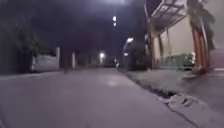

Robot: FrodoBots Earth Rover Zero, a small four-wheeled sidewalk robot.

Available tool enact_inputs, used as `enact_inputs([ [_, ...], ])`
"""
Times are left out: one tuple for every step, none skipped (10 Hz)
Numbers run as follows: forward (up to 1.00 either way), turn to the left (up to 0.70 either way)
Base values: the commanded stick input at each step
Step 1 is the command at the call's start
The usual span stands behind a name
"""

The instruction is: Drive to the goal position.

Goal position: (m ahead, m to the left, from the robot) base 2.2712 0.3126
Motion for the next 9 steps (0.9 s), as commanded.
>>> enact_inputs([
  [0.7, 0.0],
  [0.7, 0.0],
  [0.7, 0.0],
  [0.7, 0.0],
  [0.7, 0.0],
  [0.7, 0.0],
  [0.7, 0.0],
  [0.7, 0.0],
  [0.7, 0.0],
])
